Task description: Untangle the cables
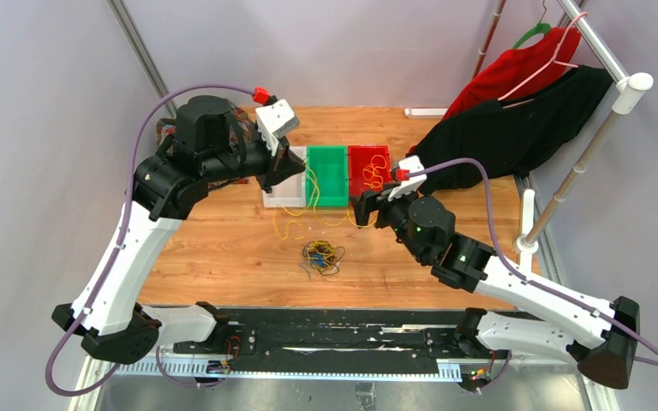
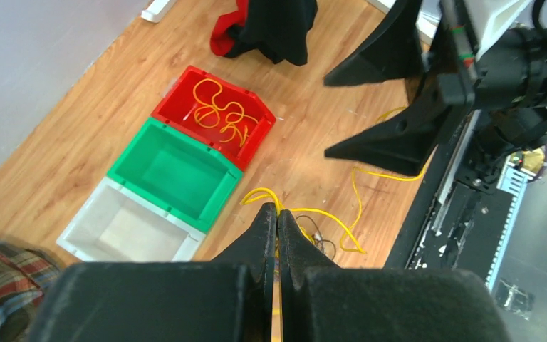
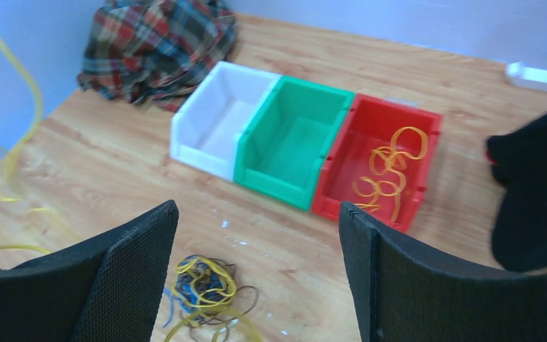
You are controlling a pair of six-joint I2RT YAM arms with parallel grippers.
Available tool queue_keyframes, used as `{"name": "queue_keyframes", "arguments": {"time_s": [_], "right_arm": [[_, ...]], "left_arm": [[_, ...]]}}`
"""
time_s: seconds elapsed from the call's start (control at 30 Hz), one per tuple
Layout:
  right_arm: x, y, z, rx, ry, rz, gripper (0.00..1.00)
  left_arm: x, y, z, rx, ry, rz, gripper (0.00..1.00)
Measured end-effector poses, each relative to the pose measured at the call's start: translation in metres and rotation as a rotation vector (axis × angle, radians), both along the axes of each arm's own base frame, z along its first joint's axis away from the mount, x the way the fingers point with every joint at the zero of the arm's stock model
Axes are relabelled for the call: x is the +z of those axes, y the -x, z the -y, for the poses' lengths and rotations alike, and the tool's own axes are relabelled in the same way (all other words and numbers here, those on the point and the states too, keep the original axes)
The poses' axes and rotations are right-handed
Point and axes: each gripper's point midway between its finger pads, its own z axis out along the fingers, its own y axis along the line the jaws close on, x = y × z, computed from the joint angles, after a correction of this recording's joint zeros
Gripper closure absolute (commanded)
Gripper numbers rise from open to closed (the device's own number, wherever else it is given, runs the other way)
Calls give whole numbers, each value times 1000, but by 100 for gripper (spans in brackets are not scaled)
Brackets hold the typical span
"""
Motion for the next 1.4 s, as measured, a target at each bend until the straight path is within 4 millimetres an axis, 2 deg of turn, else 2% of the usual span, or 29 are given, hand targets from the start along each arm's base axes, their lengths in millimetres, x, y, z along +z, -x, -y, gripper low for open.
{"name": "queue_keyframes", "arguments": {"time_s": [0.1, 0.23, 0.37, 0.43, 0.5, 0.6, 0.67, 0.8, 0.87, 0.93, 1.03, 1.2, 1.3, 1.4], "right_arm": [[4, -6, 19, -81, 24, 19, 17], [0, -18, 52, -228, 48, 15, 17], [-34, -34, 97, -396, 88, -54, 17], [-53, -38, 114, -437, 100, -91, 17], [-63, -35, 115, -398, 89, -107, 17], [-50, -27, 86, -226, 17, -86, 17], [-29, -22, 62, -99, -33, -57, 17], [27, -7, 11, 143, -109, 40, 17], [48, 7, -15, 257, -127, 85, 17], [61, 18, -37, 351, -135, 118, 17], [65, 24, -63, 445, -132, 130, 17], [52, 13, -90, 485, -94, 106, 27], [48, 0, -99, 460, -69, 101, 40], [45, -15, -106, 421, -51, 105, 61]], "left_arm": [[-1, -5, -4, 27, -16, 17, 100], [-1, -21, -15, 113, -59, 69, 100], [8, -36, -31, 199, -104, 170, 100], [16, -38, -36, 215, -109, 214, 100], [21, -36, -38, 214, -101, 235, 100], [23, -33, -35, 199, -86, 234, 100], [22, -33, -32, 186, -77, 219, 100], [14, -36, -22, 168, -65, 175, 100], [10, -38, -17, 157, -61, 152, 100], [7, -39, -12, 141, -50, 127, 100], [3, -40, -3, 117, -36, 93, 100], [3, -35, 8, 68, -2, 48, 100], [5, -30, 12, 41, 17, 34, 100], [7, -27, 15, 24, 31, 25, 100]]}}
